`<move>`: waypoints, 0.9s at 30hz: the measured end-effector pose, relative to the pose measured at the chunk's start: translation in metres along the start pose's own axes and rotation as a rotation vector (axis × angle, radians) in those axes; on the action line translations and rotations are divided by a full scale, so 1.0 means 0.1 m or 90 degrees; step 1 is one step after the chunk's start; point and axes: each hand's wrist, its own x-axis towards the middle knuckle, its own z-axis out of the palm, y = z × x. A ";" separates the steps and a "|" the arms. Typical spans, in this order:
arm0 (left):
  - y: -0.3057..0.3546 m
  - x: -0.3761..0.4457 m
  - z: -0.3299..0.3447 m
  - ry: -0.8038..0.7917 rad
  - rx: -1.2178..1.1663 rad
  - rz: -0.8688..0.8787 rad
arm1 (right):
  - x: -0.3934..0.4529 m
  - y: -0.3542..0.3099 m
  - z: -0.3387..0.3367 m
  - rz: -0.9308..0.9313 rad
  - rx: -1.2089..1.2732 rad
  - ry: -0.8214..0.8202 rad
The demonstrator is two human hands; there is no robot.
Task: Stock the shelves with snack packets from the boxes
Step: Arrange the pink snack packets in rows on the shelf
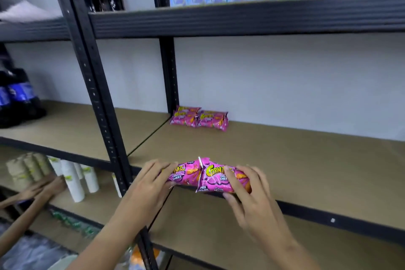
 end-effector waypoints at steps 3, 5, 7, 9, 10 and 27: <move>-0.07 0.22 0.03 -0.002 0.028 -0.015 | 0.26 0.15 0.04 -0.007 0.014 0.042; -0.15 0.33 0.09 -0.007 0.036 -0.041 | 0.40 0.24 0.14 -0.022 0.009 0.064; -0.27 0.44 0.18 -0.014 0.037 -0.060 | 0.53 0.32 0.27 -0.034 -0.008 0.074; -0.41 0.53 0.27 -0.030 0.038 -0.073 | 0.67 0.40 0.45 -0.031 -0.023 0.088; -0.50 0.58 0.33 -0.035 0.039 -0.079 | 0.74 0.43 0.55 -0.022 -0.029 0.100; -2.03 1.45 1.61 -0.067 -0.124 -0.180 | 1.73 1.06 2.19 0.162 -0.076 0.115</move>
